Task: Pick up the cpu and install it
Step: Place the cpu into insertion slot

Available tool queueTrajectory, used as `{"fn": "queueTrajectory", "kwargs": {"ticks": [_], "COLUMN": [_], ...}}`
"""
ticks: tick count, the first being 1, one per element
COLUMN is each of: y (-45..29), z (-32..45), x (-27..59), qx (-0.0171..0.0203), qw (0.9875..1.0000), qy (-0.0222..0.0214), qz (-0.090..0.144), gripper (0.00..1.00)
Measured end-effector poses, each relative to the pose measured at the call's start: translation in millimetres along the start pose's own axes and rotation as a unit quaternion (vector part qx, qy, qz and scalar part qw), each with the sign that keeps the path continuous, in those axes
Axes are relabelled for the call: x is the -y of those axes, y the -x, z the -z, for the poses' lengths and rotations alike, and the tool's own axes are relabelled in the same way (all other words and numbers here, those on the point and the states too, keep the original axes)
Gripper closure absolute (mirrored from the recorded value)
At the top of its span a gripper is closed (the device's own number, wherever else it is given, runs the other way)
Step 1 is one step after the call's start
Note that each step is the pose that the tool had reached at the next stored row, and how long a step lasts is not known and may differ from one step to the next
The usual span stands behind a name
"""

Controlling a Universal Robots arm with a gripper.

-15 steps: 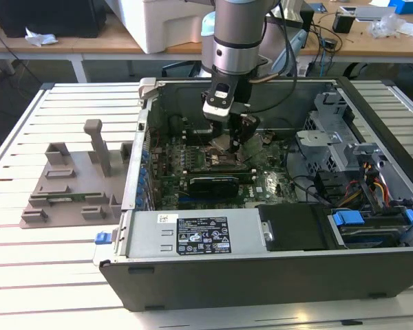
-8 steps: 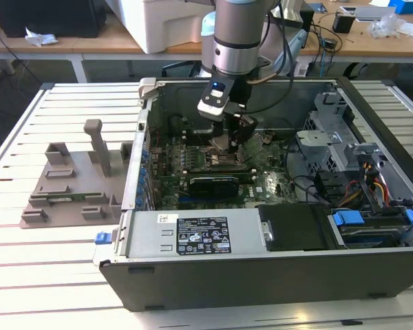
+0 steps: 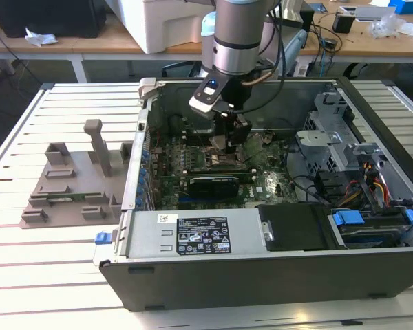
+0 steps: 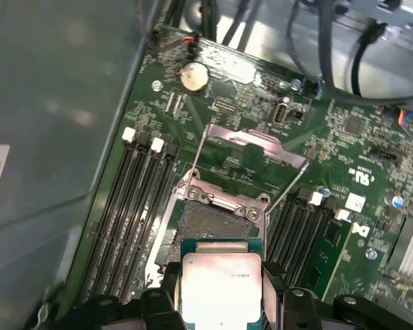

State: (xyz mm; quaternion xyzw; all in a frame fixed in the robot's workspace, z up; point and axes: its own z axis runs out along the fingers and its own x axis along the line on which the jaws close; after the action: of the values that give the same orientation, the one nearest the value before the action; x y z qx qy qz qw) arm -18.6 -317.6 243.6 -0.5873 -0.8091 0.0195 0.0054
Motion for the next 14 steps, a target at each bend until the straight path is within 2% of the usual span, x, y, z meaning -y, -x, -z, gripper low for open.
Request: {"fn": "queueTrajectory", "kwargs": {"ticks": [4, 10, 11, 14], "y": [0.0, 0.0, 0.0, 0.0], "z": [-0.1, -0.1, -0.1, -0.2], "x": [0.0, 0.0, 0.0, 0.0], "qx": [0.0034, 0.0066, 0.0070, 0.0081], "qw": [0.9997, 0.9981, 0.9974, 0.9936], "qy": [-0.0017, -0.0038, -0.0043, -0.0059], "qz": [-0.025, -0.062, -0.072, -0.112], "gripper": [0.45, 0.45, 0.45, 0.45]}}
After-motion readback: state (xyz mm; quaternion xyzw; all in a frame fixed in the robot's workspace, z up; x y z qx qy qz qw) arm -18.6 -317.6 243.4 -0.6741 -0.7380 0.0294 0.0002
